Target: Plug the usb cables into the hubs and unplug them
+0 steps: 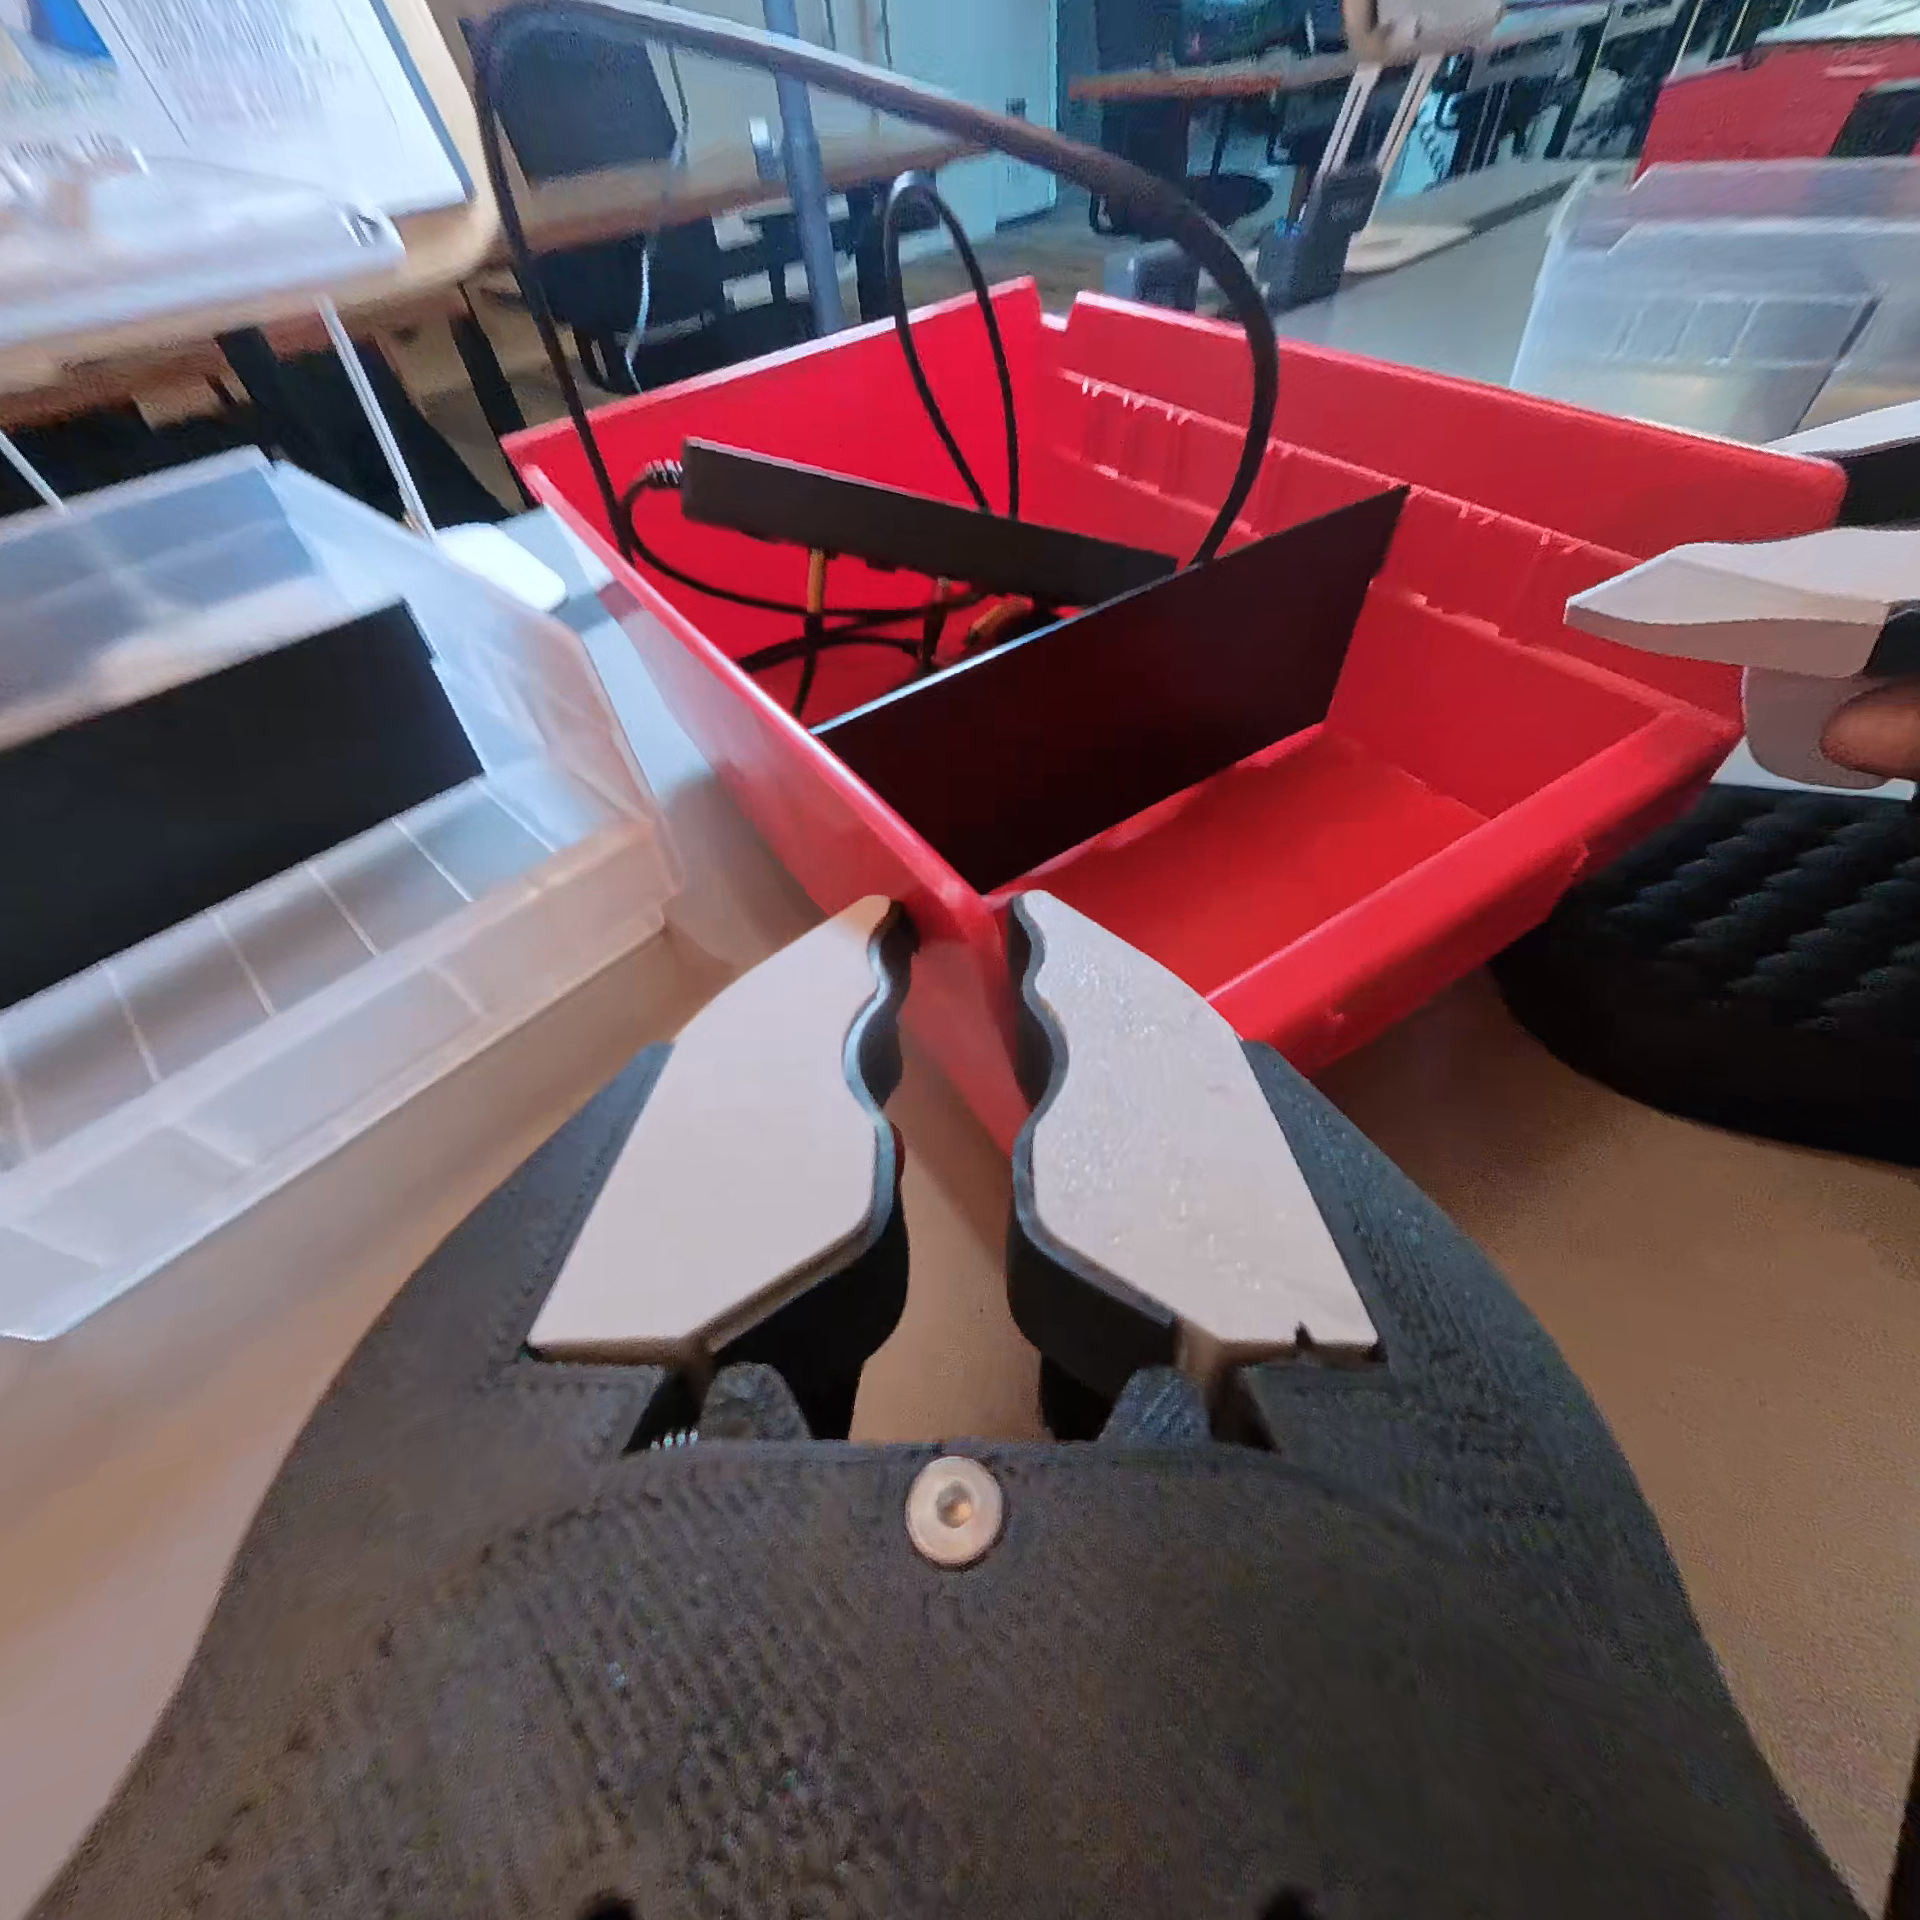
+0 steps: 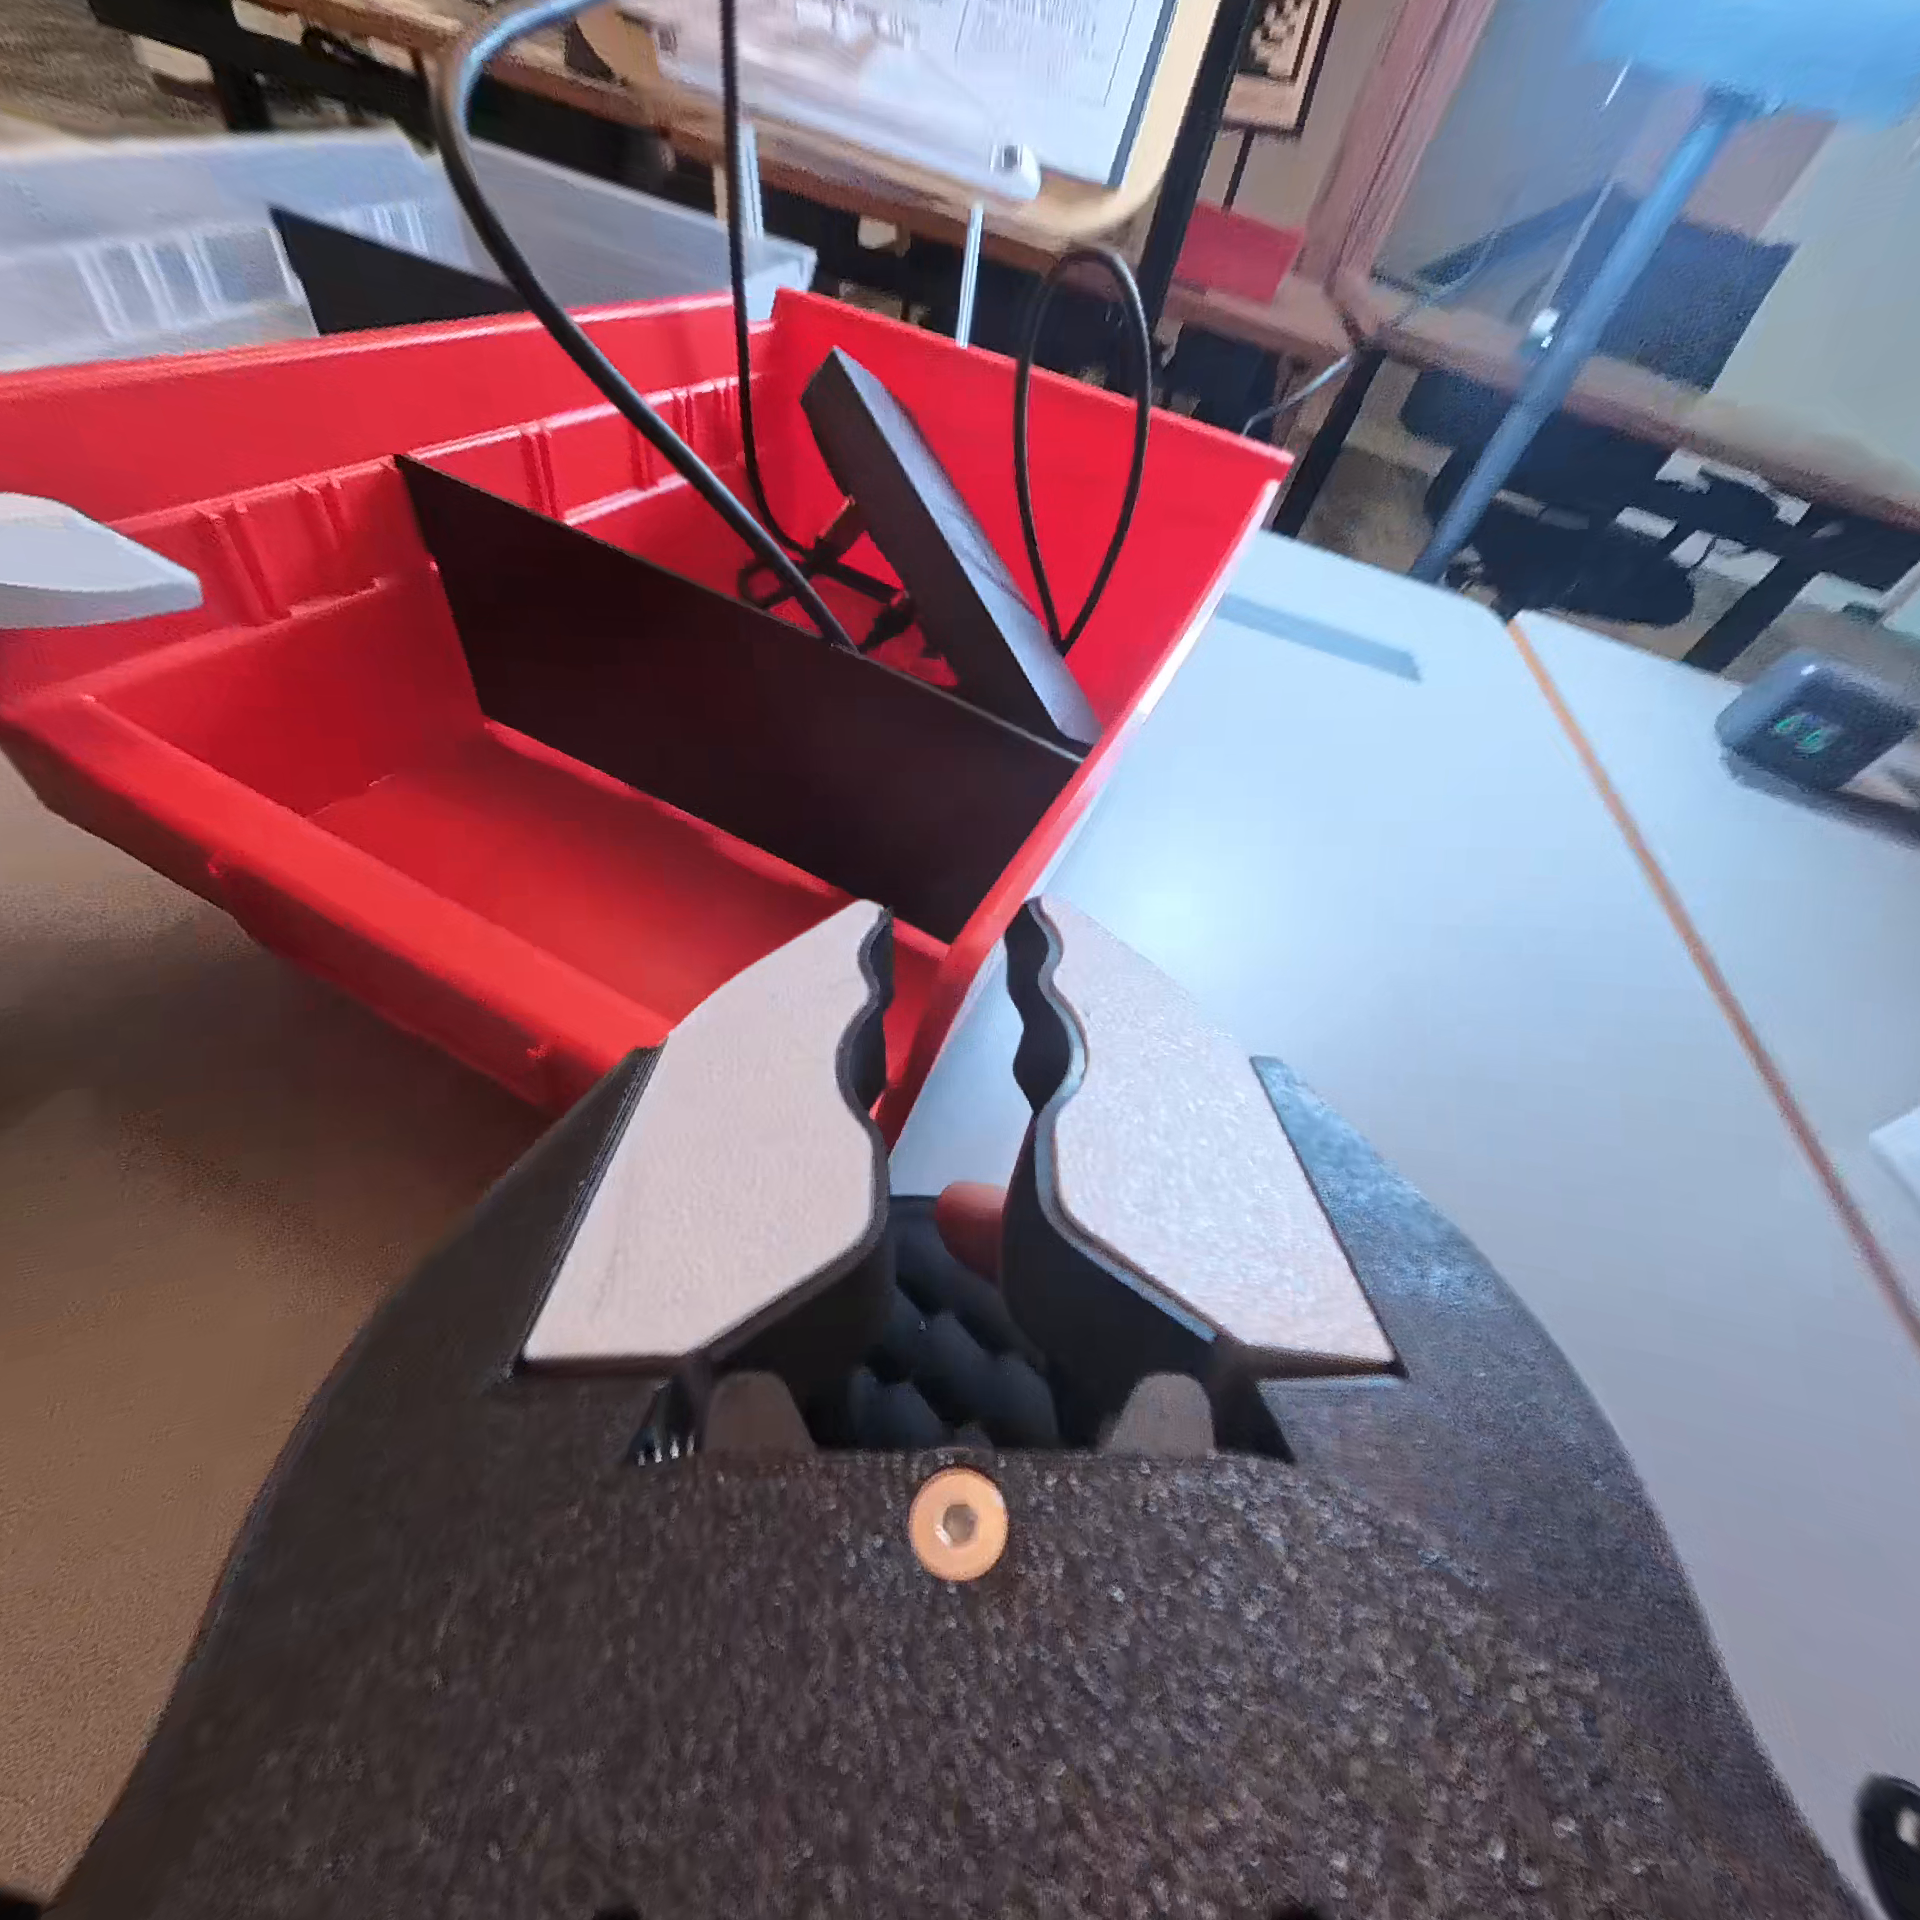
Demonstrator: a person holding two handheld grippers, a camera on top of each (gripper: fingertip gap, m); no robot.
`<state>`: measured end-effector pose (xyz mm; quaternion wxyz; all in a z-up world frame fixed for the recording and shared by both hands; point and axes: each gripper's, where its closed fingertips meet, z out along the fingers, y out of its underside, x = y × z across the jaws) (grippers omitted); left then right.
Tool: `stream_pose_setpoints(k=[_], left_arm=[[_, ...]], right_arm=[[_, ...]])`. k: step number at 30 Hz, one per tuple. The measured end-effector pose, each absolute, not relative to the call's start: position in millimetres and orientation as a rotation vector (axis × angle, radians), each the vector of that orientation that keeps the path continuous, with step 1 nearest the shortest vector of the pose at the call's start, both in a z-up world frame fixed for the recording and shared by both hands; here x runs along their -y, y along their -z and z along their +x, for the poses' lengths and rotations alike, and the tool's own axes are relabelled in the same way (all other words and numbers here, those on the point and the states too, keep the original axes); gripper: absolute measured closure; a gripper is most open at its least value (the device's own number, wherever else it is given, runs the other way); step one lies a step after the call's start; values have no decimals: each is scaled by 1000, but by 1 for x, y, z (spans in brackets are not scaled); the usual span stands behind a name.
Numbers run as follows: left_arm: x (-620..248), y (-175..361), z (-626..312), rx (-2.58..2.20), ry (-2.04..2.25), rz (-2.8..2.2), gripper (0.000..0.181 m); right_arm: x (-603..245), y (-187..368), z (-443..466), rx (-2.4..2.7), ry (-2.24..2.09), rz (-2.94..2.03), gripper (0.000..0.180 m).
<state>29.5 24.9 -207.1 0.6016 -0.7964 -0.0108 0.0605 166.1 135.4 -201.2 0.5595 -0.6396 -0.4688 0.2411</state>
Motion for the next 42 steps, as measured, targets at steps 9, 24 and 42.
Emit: stream_pose_setpoints(k=[9, 24, 42], left_arm=[[33, 111, 20, -9, -369, -1656, 171], [244, 28, -86, 270, -793, -1473, 172], [270, 191, -223, 569, -669, -1582, 174]], right_arm=[[-77, 104, 167, 1103, -565, -1223, 167], [86, 21, 6, 1270, -1025, -750, 163], [109, 177, -136, 1437, -1105, -899, 159]])
